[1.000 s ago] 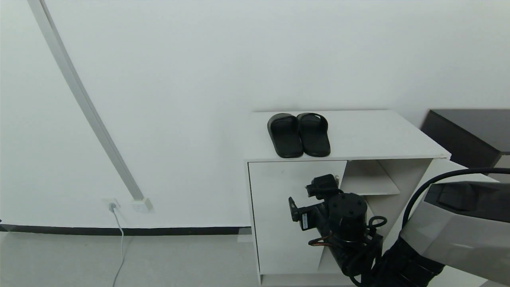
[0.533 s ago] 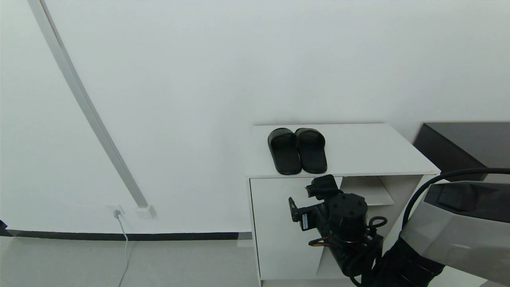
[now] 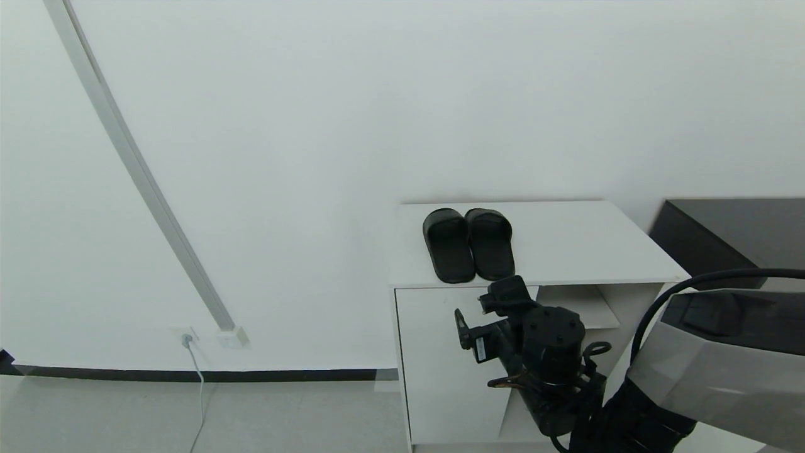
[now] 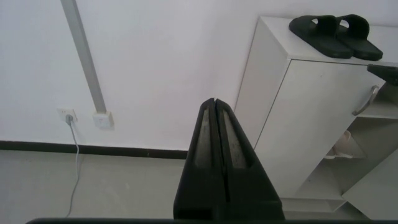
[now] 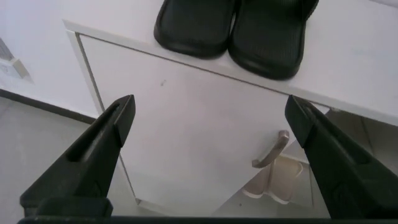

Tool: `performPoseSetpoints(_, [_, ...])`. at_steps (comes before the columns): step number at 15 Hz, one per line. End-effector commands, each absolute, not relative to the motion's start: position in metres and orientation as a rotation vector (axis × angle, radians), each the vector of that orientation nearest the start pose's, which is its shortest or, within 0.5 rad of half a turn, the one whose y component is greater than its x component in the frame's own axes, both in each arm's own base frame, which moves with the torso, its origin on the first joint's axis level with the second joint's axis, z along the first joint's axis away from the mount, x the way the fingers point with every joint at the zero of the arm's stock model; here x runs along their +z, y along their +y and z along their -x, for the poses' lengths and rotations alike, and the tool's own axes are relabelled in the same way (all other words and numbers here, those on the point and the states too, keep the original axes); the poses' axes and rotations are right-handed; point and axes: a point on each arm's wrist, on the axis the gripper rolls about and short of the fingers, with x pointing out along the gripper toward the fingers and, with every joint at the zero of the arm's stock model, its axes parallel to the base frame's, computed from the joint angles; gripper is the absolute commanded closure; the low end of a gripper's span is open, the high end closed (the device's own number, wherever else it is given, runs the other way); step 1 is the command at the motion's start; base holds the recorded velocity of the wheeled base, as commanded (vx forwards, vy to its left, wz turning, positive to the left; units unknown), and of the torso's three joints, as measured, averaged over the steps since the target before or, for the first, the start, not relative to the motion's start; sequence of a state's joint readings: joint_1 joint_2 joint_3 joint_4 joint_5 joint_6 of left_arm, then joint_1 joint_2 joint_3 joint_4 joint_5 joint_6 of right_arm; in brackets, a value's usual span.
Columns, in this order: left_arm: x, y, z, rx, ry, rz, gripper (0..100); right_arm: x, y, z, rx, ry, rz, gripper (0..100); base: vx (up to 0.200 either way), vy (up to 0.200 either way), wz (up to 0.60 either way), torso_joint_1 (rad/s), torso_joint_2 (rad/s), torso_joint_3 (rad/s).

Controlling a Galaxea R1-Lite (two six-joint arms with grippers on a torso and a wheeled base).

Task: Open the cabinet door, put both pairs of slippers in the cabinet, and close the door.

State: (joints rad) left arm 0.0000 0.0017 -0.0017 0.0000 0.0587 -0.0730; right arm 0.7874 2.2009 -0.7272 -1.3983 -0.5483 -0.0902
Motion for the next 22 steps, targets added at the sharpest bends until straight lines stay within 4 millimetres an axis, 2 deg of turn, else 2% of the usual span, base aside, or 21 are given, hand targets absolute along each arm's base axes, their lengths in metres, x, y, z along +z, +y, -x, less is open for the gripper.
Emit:
performPoseSetpoints(1, [0.076,0.001,0.023,0.058,-0.002,0.074,100,0.08,0.26,-0.284,0.226,0.046,0.139,0,0.0,0.0,0.0,0.0,0.0,0.0])
performPoseSetpoints(3, [0.076,0.001,0.023,0.057,-0.002,0.075,100,0.105,0.265,-0.302,0.205,0.084,0.131,0,0.0,0.0,0.0,0.0,0.0,0.0])
performPoseSetpoints(4, [0.076,0.001,0.023,0.057,-0.002,0.075,100,0.113,0.268,-0.305,0.205,0.084,0.118,0,0.0,0.0,0.0,0.0,0.0,0.0])
performPoseSetpoints(5, [0.076,0.001,0.023,0.057,-0.002,0.075,100,0.133,0.273,-0.31,0.201,0.096,0.076,0,0.0,0.0,0.0,0.0,0.0,0.0])
performPoseSetpoints(8, [0.076,0.001,0.023,0.057,-0.001,0.075,100,0.16,0.27,-0.304,0.131,0.164,-0.005,0,0.0,0.0,0.0,0.0,0.0,0.0])
performPoseSetpoints(12, [0.076,0.001,0.023,0.055,-0.001,0.075,100,0.154,0.268,-0.306,0.118,0.182,-0.002,0,0.05,0.0,0.0,0.001,0.0,-0.001])
performPoseSetpoints(18, [0.076,0.001,0.023,0.055,-0.001,0.075,100,0.122,0.276,-0.314,0.116,0.234,0.026,0,0.2,0.0,0.0,0.004,0.0,0.002])
performPoseSetpoints(22, [0.076,0.001,0.023,0.055,-0.001,0.077,100,0.103,0.276,-0.327,0.111,0.233,0.014,0,0.15,0.0,0.0,0.005,0.0,0.001])
